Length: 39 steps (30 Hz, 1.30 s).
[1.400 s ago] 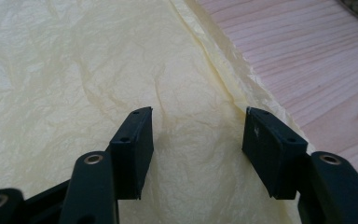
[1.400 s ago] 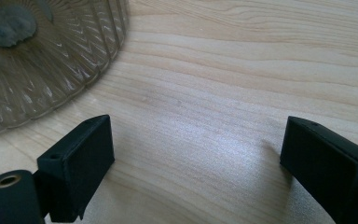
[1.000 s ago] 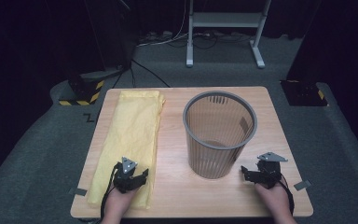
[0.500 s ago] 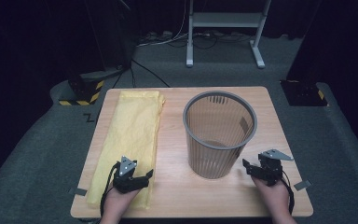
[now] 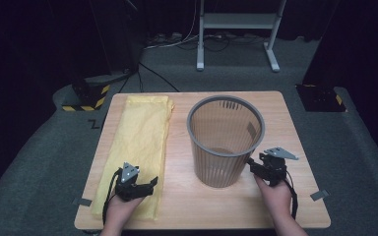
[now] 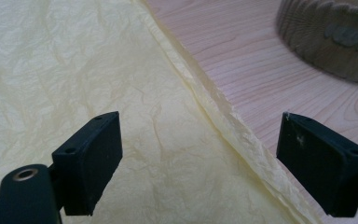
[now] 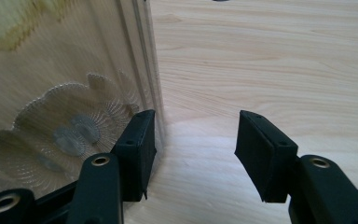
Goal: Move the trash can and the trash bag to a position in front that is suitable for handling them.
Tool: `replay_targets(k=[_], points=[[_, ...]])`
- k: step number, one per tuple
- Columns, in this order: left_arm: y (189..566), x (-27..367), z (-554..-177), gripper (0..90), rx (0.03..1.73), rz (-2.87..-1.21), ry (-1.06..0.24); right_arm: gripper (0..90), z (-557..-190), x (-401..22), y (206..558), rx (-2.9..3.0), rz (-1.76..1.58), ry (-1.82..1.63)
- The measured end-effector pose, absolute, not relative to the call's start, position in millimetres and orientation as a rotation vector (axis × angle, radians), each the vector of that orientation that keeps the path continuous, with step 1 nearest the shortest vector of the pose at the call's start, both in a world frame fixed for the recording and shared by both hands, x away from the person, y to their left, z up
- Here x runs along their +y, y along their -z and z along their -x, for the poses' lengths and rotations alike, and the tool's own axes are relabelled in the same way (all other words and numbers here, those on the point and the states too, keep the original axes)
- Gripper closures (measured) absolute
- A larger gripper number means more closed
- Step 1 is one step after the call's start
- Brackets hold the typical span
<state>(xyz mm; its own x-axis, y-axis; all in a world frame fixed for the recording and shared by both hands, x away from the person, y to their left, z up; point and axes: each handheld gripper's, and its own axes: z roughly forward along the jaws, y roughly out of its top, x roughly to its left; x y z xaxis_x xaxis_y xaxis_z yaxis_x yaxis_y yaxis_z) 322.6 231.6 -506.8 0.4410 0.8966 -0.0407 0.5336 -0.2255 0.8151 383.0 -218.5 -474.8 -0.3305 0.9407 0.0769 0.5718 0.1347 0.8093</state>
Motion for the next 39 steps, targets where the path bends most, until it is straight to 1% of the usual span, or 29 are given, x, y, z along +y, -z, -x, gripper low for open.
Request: replay_targets(k=[4,5,10,16,20,26,36,39], points=[[506.1,232.9,-322.4,14.4,1.207,-1.897,-0.573,46.7,-388.1,-202.1,473.5,1.988,-1.429,-1.068],[506.3,233.2,-322.4,14.4,1.208,-1.892,-0.577,46.6,-392.0,-188.3,472.3,1.999,-1.406,-1.064],[506.8,234.4,-323.0,14.4,1.212,-1.903,-0.572,45.9,-401.1,-161.3,470.9,2.027,-1.376,-1.086],[507.4,233.6,-323.1,14.5,1.204,-1.907,-0.572,43.6,-407.9,-142.1,472.3,2.049,-1.351,-1.109],[508.1,233.4,-324.2,14.6,1.202,-1.914,-0.569,39.8,-408.7,-144.5,471.2,2.065,-1.335,-1.104],[508.2,232.2,-323.5,14.9,1.189,-1.916,-0.569,38.5,-407.9,-154.7,469.9,2.06,-1.331,-1.088],[511.2,230.1,-325.9,14.8,1.182,-1.946,-0.573,36.1,-407.6,-180.7,487.4,2.109,-1.388,-0.973],[513.5,228.0,-327.1,14.8,1.172,-1.984,-0.559,33.7,-409.4,-188.4,494.1,2.141,-1.428,-0.933]])
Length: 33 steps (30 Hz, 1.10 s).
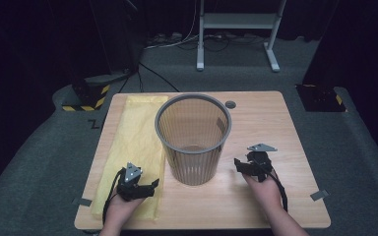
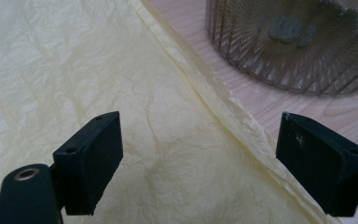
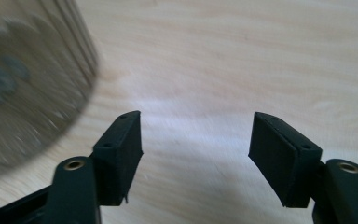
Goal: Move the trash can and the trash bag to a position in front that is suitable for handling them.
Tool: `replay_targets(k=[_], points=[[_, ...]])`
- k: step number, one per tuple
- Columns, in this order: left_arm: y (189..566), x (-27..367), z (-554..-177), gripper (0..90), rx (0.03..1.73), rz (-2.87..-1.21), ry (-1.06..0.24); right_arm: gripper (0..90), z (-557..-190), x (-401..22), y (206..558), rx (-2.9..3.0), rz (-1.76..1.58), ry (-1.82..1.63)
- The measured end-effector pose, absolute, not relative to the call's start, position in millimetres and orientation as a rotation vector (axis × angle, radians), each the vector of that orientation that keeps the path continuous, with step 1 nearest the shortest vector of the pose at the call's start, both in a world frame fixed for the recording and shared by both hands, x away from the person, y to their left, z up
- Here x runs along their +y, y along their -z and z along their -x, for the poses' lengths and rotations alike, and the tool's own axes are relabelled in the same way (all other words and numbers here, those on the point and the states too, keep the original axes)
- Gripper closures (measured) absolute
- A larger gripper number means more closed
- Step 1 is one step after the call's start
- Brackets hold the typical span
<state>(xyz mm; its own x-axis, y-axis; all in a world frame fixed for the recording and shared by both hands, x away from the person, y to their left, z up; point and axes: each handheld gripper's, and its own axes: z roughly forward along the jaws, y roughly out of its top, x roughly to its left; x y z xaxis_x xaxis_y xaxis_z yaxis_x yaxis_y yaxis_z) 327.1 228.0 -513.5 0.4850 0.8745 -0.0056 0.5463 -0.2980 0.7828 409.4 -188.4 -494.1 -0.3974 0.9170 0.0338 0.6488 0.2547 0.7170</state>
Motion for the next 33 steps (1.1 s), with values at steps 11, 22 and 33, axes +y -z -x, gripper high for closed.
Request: replay_targets(k=[11,22,33], points=[[514.4,227.1,-327.8,14.8,1.166,-1.997,-0.565,34.3,-405.2,-172.5,499.6,2.203,-1.404,-0.915],[513.8,228.2,-327.3,14.8,1.16,-1.993,-0.561,50.1,-397.0,-128.1,489.6,2.238,-1.244,-0.952],[515.0,228.7,-328.1,14.8,1.163,-2.005,-0.551,38.9,-404.8,-142.3,483.7,2.239,-1.283,-0.921]])
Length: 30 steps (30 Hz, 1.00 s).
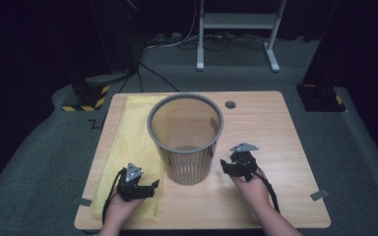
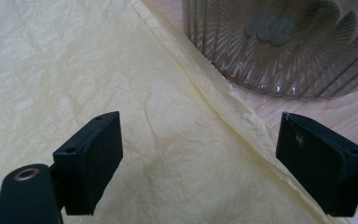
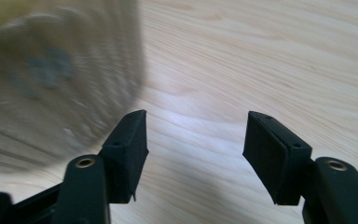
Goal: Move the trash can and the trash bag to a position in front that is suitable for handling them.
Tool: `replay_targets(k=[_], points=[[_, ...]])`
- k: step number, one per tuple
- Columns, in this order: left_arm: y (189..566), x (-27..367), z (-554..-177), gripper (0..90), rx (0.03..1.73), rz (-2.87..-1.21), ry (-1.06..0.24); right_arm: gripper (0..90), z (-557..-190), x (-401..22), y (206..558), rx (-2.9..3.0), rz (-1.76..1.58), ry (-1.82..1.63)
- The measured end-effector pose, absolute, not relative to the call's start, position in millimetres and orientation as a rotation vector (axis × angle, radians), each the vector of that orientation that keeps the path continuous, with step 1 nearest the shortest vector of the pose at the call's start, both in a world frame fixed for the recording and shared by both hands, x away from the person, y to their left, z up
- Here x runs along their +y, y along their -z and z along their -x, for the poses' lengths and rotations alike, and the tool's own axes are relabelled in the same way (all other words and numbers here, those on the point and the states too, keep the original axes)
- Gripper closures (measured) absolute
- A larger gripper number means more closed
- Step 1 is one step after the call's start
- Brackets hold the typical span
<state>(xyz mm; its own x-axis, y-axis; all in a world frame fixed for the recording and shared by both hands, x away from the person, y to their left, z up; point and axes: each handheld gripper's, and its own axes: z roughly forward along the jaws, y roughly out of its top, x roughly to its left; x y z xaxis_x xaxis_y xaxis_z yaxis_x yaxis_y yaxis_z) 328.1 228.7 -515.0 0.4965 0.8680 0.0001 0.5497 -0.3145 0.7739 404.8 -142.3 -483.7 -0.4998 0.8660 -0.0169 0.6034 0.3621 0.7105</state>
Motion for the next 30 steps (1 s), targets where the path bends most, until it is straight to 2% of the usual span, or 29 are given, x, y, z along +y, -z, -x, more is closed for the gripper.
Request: replay_targets(k=[6,13,25,30], points=[[515.2,228.0,-328.3,14.8,1.161,-2.007,-0.552,36.3,-408.3,-162.5,485.6,2.253,-1.352,-0.853],[517.6,226.4,-329.4,14.8,1.166,-2.04,-0.539,29.9,-421.6,-191.4,490.7,2.36,-1.551,-0.62],[522.5,218.9,-329.7,14.7,1.142,-2.1,-0.52,21.3,-436.3,-197.0,488.6,2.509,-1.698,-0.299],[524.0,217.5,-330.8,14.4,1.157,-2.106,-0.511,20.8,-442.6,-192.6,488.1,2.533,-1.727,-0.182]])
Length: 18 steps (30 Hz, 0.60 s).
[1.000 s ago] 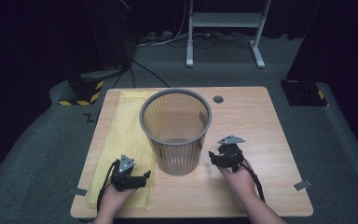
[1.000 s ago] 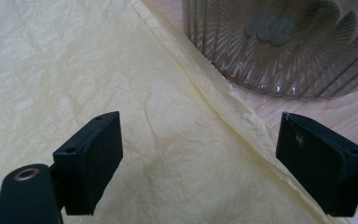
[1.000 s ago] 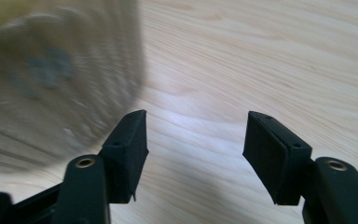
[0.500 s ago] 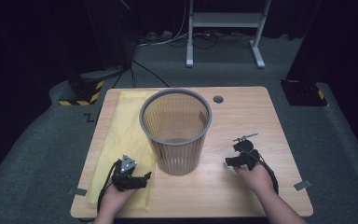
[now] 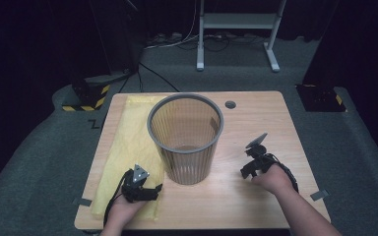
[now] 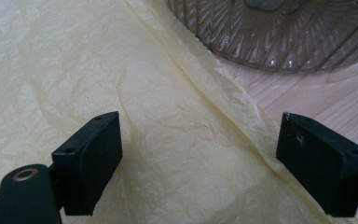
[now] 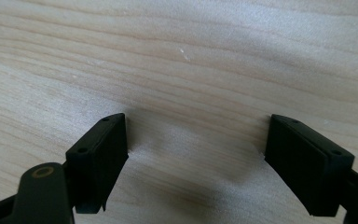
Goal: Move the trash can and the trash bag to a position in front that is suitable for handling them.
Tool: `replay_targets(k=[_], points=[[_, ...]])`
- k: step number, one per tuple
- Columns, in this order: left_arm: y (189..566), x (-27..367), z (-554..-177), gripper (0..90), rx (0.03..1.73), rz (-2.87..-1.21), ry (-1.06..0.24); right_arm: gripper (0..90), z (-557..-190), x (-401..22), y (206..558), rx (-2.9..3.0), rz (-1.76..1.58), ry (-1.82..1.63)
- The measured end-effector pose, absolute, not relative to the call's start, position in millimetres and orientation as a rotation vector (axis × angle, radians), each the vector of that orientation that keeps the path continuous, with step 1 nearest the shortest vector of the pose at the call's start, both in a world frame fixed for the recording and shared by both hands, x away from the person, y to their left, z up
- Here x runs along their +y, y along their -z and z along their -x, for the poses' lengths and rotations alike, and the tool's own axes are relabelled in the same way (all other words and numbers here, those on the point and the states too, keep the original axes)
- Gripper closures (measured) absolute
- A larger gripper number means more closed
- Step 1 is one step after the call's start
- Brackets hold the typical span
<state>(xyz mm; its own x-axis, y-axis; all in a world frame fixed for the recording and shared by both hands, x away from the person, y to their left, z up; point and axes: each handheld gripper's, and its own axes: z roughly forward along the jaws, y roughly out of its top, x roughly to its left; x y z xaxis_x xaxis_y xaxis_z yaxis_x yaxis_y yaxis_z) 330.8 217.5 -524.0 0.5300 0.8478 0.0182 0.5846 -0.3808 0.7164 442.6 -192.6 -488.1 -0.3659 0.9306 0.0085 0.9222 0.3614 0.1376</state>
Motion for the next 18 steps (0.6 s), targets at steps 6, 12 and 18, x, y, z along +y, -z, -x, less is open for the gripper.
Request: replay_targets(k=[6,12,18], points=[[524.9,218.1,-332.0,14.3,1.159,-2.111,-0.5,18.8,-451.6,-184.3,489.2,2.519,-1.81,-0.028],[525.9,218.8,-333.6,14.4,1.15,-2.105,-0.5,24.5,-456.3,-181.0,488.1,2.516,-1.871,0.028],[527.1,218.8,-333.8,13.7,1.138,-2.1,-0.494,29.4,-456.3,-178.2,486.6,2.51,-1.889,0.041]])
